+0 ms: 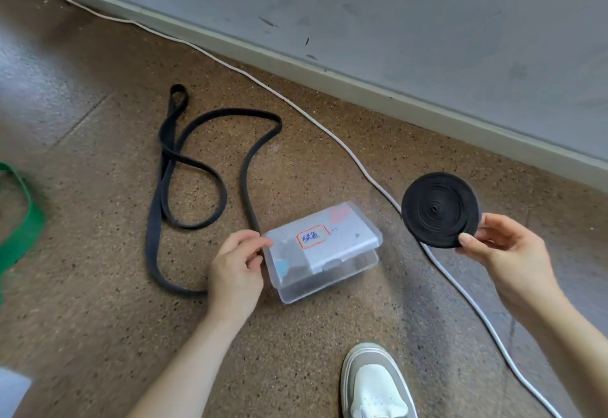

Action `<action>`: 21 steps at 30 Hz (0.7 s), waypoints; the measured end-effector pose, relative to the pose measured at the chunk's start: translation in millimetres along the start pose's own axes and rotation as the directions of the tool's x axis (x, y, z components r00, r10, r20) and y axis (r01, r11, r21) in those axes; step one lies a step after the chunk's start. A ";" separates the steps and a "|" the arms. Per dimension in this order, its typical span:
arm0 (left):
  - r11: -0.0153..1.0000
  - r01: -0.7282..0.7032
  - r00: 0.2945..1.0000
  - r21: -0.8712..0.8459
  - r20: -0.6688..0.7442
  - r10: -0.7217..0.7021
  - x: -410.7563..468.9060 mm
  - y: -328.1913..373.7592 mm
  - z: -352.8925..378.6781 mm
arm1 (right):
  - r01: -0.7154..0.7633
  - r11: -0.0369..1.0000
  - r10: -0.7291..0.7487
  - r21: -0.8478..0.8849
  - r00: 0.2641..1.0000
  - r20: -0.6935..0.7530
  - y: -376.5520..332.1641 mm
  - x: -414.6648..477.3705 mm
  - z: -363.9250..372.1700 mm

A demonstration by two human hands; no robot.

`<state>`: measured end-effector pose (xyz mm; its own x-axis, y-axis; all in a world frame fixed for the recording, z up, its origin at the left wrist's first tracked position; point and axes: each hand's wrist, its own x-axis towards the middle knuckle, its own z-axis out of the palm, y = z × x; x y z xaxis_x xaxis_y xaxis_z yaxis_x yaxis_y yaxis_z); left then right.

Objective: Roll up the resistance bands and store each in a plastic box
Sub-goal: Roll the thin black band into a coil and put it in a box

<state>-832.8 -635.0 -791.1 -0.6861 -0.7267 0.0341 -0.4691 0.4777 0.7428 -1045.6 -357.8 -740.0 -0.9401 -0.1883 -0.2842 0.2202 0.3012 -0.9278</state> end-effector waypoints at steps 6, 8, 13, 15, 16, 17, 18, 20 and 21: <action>0.996 0.087 0.961 0.011 0.262 -0.087 -12.5 6.8 2.3 | 0.024 1.000 -0.024 -0.004 0.999 0.028 2.1 -15.5 17.3; 0.987 0.036 0.887 0.159 0.449 -0.105 -17.0 13.6 6.6 | 0.033 0.999 -0.034 0.008 0.998 0.052 -0.1 -19.1 21.9; 0.906 -0.144 0.866 0.398 0.493 -0.079 -18.1 20.8 16.7 | 0.084 0.995 -0.079 -0.053 0.992 0.094 -4.0 -28.0 26.5; 0.903 -0.160 0.896 0.398 0.442 -0.036 -17.6 21.7 22.6 | 0.098 0.993 -0.091 -0.065 0.990 0.103 -4.3 -31.5 27.3; 0.906 -0.161 0.906 0.392 0.423 -0.022 -17.1 22.6 25.8 | 0.099 0.993 -0.093 -0.059 0.990 0.107 -4.4 -32.5 27.4; 0.909 -0.154 0.912 0.386 0.411 -0.020 -16.2 23.8 29.1 | 0.100 0.994 -0.093 -0.054 0.990 0.106 -4.4 -33.0 27.0; 0.913 -0.140 0.916 0.383 0.400 -0.028 -14.7 24.8 32.9 | 0.100 0.994 -0.095 -0.051 0.990 0.105 -5.0 -33.1 27.0; 0.922 -0.094 0.923 0.377 0.380 -0.061 -11.1 28.8 39.8 | 0.100 0.994 -0.096 -0.036 0.990 0.103 -7.7 -34.1 27.2; 0.928 -0.069 0.923 0.365 0.377 -0.080 -9.3 31.9 42.5 | 0.100 0.995 -0.097 -0.021 0.990 0.105 -9.8 -35.2 27.9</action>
<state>-865.1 -592.0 -796.1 -0.8051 -0.5229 -0.2799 -0.5915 0.6737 0.4430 -1007.4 -380.2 -727.6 -0.9245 -0.3138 -0.2164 0.1193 0.3008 -0.9462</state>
